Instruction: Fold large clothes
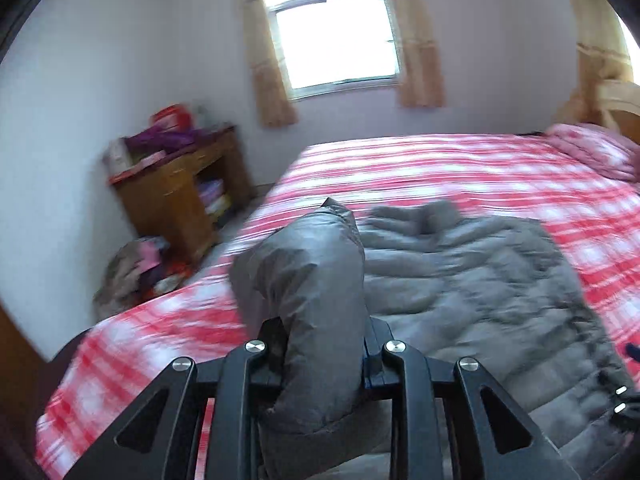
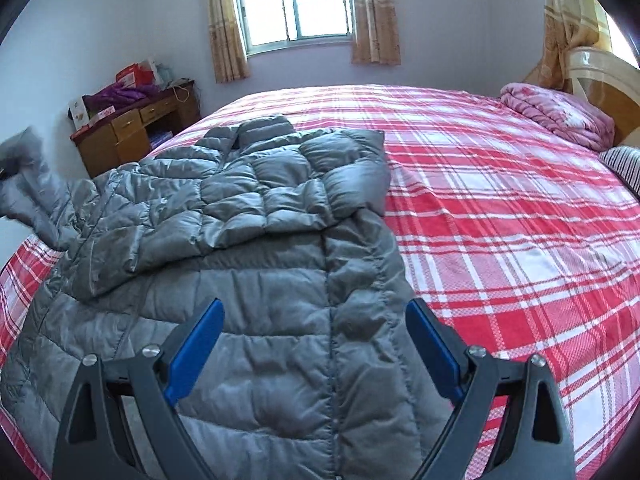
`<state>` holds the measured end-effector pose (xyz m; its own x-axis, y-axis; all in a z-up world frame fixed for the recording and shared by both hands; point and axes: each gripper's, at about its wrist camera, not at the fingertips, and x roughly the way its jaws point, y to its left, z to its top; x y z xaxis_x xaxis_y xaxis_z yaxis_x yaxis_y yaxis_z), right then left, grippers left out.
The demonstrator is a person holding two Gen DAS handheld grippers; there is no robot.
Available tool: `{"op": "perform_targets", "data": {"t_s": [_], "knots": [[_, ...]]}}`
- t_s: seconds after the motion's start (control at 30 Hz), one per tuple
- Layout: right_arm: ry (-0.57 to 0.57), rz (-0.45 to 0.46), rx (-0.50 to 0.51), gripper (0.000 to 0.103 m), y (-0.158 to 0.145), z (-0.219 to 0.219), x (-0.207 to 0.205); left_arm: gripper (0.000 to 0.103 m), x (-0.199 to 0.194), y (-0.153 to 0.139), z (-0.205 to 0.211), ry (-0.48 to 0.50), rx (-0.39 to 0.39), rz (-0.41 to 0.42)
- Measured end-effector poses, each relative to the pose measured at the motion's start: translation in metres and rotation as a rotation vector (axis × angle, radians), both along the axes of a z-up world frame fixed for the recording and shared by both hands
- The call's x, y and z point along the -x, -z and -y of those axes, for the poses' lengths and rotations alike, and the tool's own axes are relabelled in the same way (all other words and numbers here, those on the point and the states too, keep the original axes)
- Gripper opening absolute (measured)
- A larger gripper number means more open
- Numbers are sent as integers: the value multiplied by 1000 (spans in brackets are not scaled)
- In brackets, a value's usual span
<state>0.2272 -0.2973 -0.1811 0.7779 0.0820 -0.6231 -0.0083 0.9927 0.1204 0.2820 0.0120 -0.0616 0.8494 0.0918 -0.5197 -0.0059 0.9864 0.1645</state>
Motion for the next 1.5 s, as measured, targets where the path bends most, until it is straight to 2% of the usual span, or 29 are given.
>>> {"op": "perform_targets", "data": {"t_s": [0.03,0.1,0.17,0.23,0.27,0.4,0.47,0.57,0.67,0.77,0.9,0.97,1.0,1.03,1.07,1.13,1.23,1.3,1.5], "knots": [[5,-1,-7,94,1,2,1,29,-2,2,15,28,5,0],[10,-9,-16,94,4,6,2,45,-4,10,48,79,-31,8],[16,-14,-20,94,4,10,3,79,1,9,70,94,-59,31],[19,-15,-21,94,3,15,4,93,11,4,73,98,-71,91],[20,-17,-21,94,3,16,4,95,14,2,68,97,-71,109],[0,-19,-22,94,-4,19,2,96,17,-3,29,28,-66,125],[-11,-15,-34,96,-9,16,0,97,13,3,6,-34,-69,112],[-56,-8,-78,102,-21,1,-8,97,-4,34,-41,-168,-114,33],[-126,-14,-104,102,-31,-23,-25,97,-18,67,-78,-266,-87,-55],[-172,-21,-111,102,-35,-49,-45,97,-23,92,-98,-309,-31,-120],[-206,-102,-158,102,-22,-76,-80,97,-33,116,-108,-339,-5,-181],[-218,-137,-175,86,-13,-86,-94,97,-38,123,-109,-346,3,-204],[-244,-161,-194,55,-8,-91,-100,97,-39,126,-111,-349,5,-214],[-284,-197,-224,33,-3,-95,-106,97,-40,129,-112,-346,8,-223],[-303,-215,-247,32,-1,-97,-108,97,-40,132,-113,-345,8,-231],[-299,-198,-232,21,-3,-96,-104,97,-41,140,-116,-360,2,-241],[-265,-145,-168,20,-12,-85,-92,97,-43,150,-124,-383,21,-268],[-228,-131,-165,19,-15,-71,-88,97,-42,152,-126,-389,30,-269],[-137,-159,-171,19,-7,-35,-84,97,-40,154,-125,-386,10,-264]]}}
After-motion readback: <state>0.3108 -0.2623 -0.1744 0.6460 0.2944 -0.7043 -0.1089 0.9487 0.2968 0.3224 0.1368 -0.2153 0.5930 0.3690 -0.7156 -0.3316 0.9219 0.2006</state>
